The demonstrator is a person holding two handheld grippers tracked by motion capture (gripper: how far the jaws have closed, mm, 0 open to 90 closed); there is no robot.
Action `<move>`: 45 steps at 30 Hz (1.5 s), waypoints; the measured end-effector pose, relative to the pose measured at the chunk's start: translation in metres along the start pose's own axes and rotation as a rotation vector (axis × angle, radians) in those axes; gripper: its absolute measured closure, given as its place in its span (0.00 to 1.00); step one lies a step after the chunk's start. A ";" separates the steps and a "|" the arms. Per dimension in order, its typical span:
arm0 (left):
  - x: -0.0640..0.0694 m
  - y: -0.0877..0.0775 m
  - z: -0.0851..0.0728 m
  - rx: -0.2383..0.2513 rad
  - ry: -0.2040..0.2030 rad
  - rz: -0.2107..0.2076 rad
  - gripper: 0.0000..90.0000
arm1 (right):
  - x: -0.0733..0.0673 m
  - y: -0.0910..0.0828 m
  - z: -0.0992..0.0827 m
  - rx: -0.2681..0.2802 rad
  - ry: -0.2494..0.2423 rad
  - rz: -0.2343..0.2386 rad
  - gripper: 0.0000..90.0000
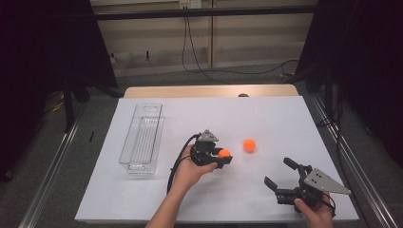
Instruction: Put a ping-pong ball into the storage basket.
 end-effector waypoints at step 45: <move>-0.025 -0.036 -0.004 0.025 -0.078 0.064 0.57 | 0.000 0.004 0.001 0.000 -0.004 0.011 0.04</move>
Point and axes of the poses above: each handheld gripper's, and its own axes: y roughly forward along the jaws, z roughly out of its top, x roughly to its right, the point moved 2 cm from there along y, roughly forward along the jaws, and after that the axes turned 11 degrees about y, right-handed, at the moved point
